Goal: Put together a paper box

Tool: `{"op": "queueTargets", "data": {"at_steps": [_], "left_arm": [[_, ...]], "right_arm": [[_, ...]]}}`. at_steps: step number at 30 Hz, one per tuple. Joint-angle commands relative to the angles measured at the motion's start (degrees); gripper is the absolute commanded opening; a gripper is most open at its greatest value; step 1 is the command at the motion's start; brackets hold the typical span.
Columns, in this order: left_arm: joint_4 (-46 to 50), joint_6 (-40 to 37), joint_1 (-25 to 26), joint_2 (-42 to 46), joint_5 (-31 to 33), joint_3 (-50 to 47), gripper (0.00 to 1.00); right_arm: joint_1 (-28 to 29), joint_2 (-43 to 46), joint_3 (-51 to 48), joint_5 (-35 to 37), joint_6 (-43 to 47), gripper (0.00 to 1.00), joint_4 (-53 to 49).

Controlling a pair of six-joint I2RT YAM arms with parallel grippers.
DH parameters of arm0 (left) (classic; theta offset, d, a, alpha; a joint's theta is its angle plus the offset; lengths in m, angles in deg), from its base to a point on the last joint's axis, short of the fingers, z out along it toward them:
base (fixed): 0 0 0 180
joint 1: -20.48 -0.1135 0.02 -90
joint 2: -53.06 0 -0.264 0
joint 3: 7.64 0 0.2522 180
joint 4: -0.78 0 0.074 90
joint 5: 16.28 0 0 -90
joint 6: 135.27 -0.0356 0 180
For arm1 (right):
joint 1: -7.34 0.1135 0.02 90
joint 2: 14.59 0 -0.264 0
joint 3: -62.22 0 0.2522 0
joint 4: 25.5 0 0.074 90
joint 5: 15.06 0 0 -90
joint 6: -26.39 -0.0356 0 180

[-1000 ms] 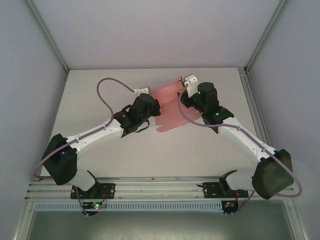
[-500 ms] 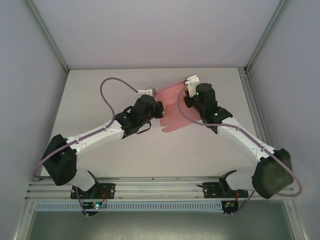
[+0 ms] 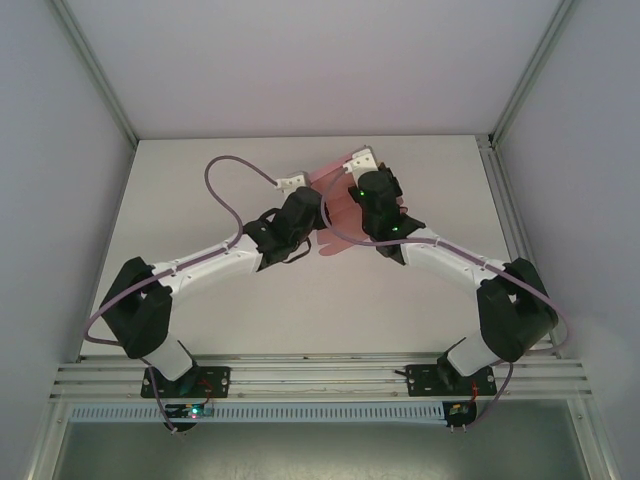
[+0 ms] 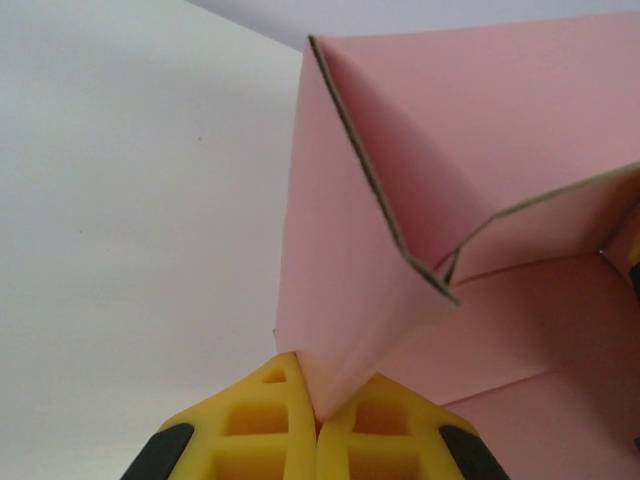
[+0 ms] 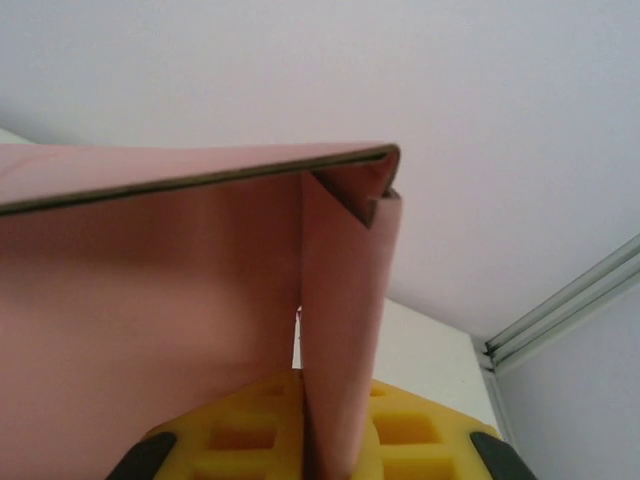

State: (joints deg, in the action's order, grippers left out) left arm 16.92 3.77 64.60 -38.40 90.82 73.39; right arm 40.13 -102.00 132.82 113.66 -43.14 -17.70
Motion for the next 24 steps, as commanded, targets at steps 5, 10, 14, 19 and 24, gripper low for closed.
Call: {"op": "queueTargets", "data": {"at_steps": [5, 10, 14, 19, 24], "left_arm": [[4.74, 1.93, 3.0, 1.85, -3.49, 2.31, 0.0], [4.02, -1.59, 2.93, 1.81, -2.07, 2.09, 0.0], [4.1, -2.34, 2.51, 2.35, -0.83, 1.72, 0.0], [2.96, -2.68, 1.88, 3.47, -0.37, 0.45, 0.0], [2.99, -3.62, 1.5, 4.5, 0.21, -0.28, 0.0]], "right_arm": [[-10.99, 10.41, -6.4, -23.66, -11.42, 0.33, -2.55], [-15.27, 20.29, -8.94, -55.3, -15.57, 0.5, -5.0], [-15.08, 26.26, -9.12, -61.35, -14.87, 0.64, -9.35], [-14.93, 31.69, -10.9, -63.34, -14.77, 0.79, -10.47], [-15.01, 34.8, -10.11, -50.2, -16.07, 0.77, -15.85]]}}
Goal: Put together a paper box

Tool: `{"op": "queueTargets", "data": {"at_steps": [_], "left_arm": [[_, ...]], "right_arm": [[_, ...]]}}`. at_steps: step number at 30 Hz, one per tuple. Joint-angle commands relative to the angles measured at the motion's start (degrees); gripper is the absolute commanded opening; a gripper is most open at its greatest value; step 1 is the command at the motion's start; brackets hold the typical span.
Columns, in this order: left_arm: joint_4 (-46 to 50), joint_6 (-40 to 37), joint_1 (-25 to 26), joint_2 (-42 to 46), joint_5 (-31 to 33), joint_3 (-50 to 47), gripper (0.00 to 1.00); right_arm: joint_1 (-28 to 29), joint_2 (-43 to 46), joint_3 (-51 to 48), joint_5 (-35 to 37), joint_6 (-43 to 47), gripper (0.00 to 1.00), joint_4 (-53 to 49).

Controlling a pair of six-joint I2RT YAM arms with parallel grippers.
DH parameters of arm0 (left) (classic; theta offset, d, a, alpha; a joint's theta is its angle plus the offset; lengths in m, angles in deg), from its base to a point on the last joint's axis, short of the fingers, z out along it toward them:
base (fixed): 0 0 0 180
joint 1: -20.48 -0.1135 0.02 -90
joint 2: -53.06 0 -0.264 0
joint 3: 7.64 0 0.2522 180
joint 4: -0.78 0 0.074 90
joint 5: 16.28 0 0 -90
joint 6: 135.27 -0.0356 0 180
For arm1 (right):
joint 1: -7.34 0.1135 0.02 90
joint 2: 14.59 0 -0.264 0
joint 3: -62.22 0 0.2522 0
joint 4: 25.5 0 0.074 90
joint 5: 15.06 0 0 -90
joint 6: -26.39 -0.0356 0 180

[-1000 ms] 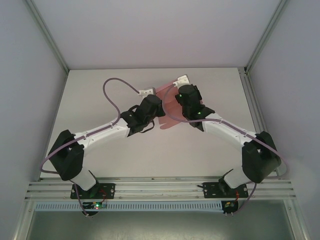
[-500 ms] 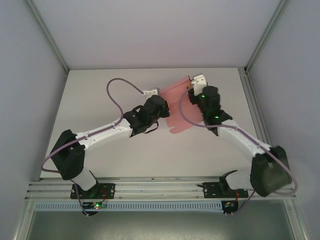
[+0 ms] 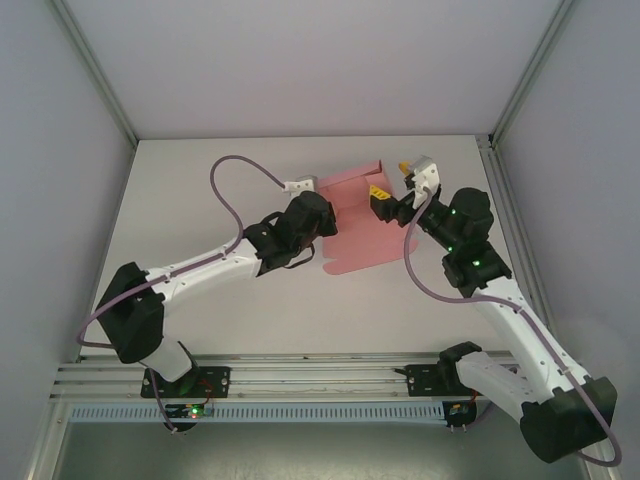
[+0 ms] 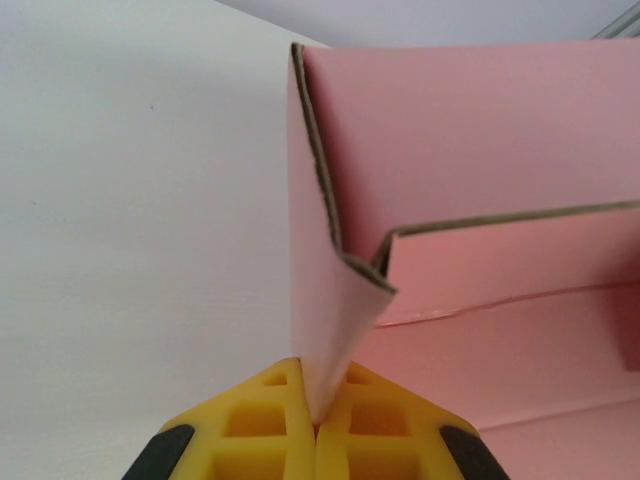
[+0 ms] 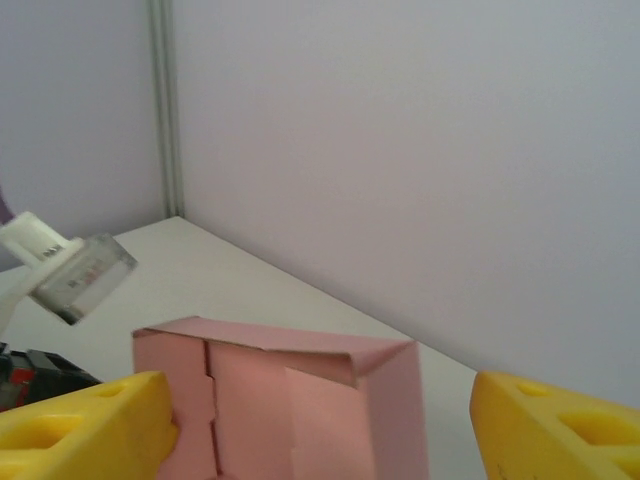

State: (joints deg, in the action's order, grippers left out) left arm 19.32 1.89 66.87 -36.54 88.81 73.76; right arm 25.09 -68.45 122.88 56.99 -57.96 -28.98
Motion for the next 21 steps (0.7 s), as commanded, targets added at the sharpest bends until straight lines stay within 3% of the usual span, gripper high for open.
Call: {"op": "queueTargets", "data": {"at_steps": [1, 3, 7, 12, 18, 21], "left_arm": [[0.5, -2.34, -0.87, 2.84, 1.91, -0.81, 0.0], [0.13, -3.68, -0.9, 3.2, 1.08, -1.16, 0.0], [-0.41, -5.54, -0.87, 3.69, 0.06, -1.77, 0.0], [-0.82, -6.53, -0.92, 3.91, -0.67, -2.02, 0.0], [-0.05, -8.73, -1.1, 3.87, 0.19, -2.33, 0.0], [0.24, -10.26, -1.35, 4.41, -0.19, -2.94, 0.0]], "right_arm": [[-0.36, 1.52, 0.44, 8.04, -0.72, 0.72, -6.99], [-3.06, 0.86, 2.95, 3.83, 0.23, 0.7, -13.59], [-7.79, -3.2, 7.26, -12.86, 4.52, 0.67, -22.01], [-8.67, -6.28, 9.24, -16.52, 7.72, 0.62, -23.47], [-12.6, -3.97, 8.74, -31.07, 9.94, 0.64, -23.63], [-15.13, -1.68, 8.87, -30.13, 8.97, 0.68, -23.73]]}}
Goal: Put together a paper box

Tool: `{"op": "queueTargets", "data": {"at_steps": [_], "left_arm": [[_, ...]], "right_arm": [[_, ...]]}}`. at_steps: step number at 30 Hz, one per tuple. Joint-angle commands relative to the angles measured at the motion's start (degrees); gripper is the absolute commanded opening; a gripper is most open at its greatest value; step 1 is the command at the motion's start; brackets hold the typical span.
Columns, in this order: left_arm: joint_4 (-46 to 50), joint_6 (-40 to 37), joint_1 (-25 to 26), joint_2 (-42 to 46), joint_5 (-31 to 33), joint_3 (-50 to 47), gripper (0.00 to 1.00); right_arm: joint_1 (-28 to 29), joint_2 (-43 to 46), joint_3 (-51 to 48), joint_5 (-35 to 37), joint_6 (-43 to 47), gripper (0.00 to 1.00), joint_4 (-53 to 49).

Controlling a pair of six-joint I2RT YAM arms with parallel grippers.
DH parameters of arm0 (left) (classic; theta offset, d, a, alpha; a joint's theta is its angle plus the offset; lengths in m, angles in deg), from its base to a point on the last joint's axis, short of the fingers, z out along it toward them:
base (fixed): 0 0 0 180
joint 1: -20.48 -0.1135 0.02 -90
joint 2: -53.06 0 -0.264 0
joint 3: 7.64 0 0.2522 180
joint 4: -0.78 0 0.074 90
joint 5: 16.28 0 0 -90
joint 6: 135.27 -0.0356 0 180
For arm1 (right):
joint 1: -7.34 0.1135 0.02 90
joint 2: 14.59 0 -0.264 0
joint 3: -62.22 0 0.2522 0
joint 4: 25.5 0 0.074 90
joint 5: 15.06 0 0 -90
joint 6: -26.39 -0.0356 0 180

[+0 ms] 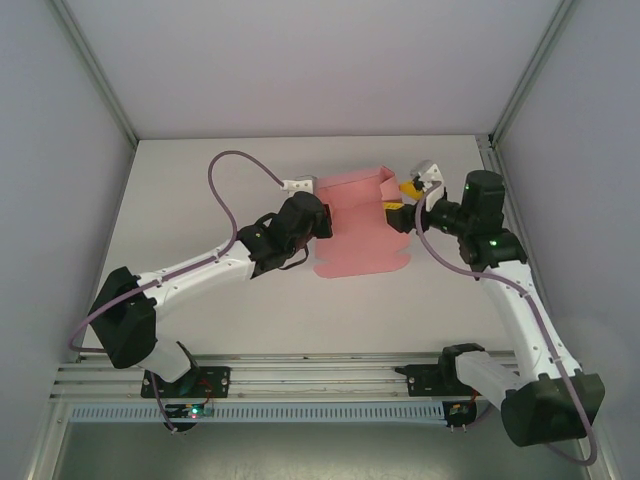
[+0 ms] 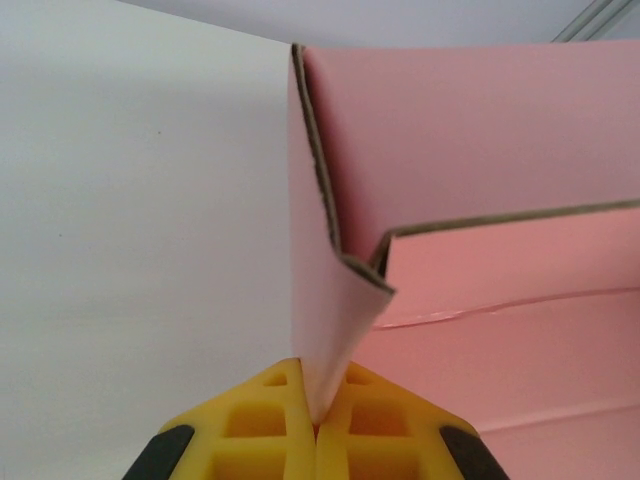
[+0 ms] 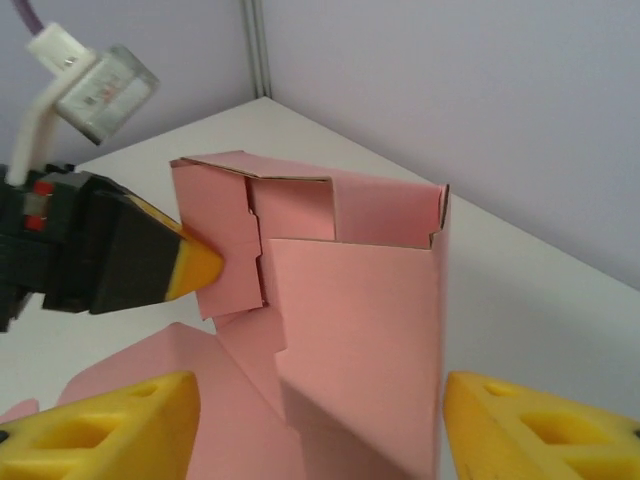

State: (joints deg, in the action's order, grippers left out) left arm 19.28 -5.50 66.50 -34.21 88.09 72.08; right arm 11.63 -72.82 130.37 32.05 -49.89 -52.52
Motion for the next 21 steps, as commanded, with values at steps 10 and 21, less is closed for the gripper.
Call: {"op": "queueTargets", "data": {"at_steps": [10, 21], "left_arm": [[-3.88, -6.71, -1.66, 5.66, -2.85, -4.9, 0.0], [-5.55, -6.82, -1.68, 6.03, -3.74, -5.11, 0.0]], "right_arm": [[-16.47, -3.86, 5.82, -27.61, -5.71, 0.63, 2.82], [-9.48, -12.66, 9.11, -30.58, 0.94, 0.45, -4.3]]}}
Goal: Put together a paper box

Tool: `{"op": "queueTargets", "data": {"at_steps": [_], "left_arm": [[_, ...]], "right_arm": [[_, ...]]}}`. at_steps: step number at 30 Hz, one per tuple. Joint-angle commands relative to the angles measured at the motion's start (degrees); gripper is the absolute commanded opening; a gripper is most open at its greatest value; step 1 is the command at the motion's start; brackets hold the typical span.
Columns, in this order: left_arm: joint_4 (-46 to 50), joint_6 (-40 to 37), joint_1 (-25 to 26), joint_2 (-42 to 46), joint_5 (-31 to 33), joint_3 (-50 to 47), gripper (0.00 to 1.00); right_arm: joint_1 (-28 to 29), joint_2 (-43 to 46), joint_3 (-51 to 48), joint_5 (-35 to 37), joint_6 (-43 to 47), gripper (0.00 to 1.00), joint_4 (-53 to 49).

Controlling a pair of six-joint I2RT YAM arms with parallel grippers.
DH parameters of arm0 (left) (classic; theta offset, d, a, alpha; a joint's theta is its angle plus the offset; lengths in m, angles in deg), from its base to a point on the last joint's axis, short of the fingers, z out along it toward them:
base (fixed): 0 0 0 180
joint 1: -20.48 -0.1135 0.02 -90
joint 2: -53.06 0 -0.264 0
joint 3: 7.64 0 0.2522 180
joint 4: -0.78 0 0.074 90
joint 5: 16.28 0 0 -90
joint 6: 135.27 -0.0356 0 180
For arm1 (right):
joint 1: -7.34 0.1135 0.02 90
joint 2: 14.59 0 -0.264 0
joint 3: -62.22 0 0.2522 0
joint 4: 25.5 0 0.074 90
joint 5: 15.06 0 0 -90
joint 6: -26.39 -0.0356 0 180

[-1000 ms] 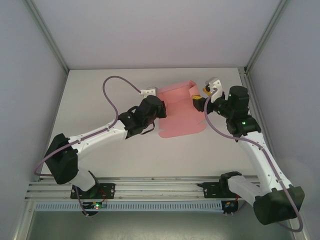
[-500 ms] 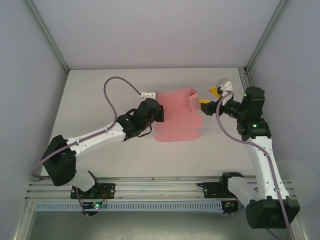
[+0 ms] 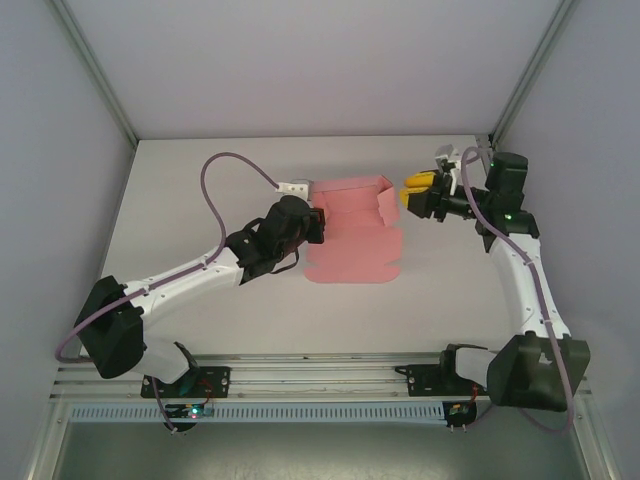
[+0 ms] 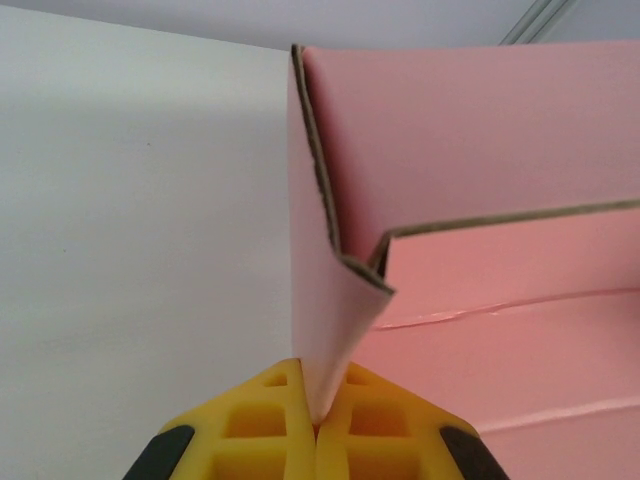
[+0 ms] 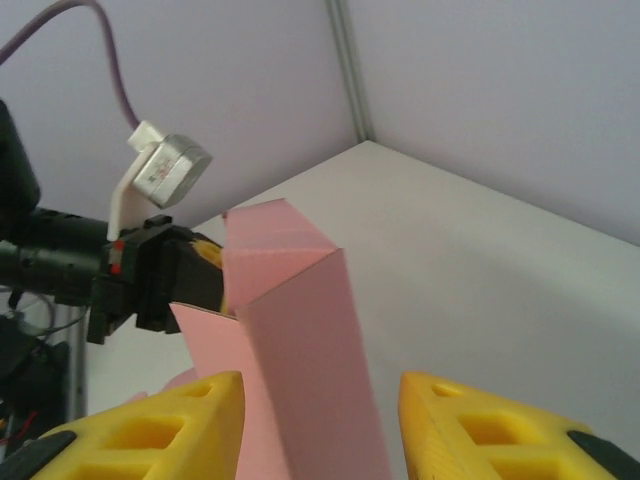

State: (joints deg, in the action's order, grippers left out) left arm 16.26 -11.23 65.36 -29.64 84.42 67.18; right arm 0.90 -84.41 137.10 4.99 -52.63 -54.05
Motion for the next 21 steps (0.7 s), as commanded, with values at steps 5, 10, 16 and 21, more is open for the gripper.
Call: {"op": "queueTargets", "data": {"at_steps": [5, 10, 16, 21], "left_arm": [[-2.87, -0.82, -0.51, 1.58, -0.16, -0.11, 0.0], [-2.86, -0.38, -0.54, 1.22, 0.04, 0.38, 0.0], [-2.56, 0.49, -0.58, 0.48, -0.89, 1.52, 0.0], [-2.35, 1.06, -0.5, 0.42, -2.15, 2.44, 0.0]], "right_arm": [[4.36, -3.38, 4.38, -0.17, 10.82, 0.39, -11.77], [8.65, -3.83, 5.69, 5.79, 17.11, 0.35, -19.46], [18.03, -1.89, 4.18, 27.86, 10.23, 0.35, -14.1], [24.27, 0.41, -1.98, 55.46, -0.84, 0.39, -0.41]]}}
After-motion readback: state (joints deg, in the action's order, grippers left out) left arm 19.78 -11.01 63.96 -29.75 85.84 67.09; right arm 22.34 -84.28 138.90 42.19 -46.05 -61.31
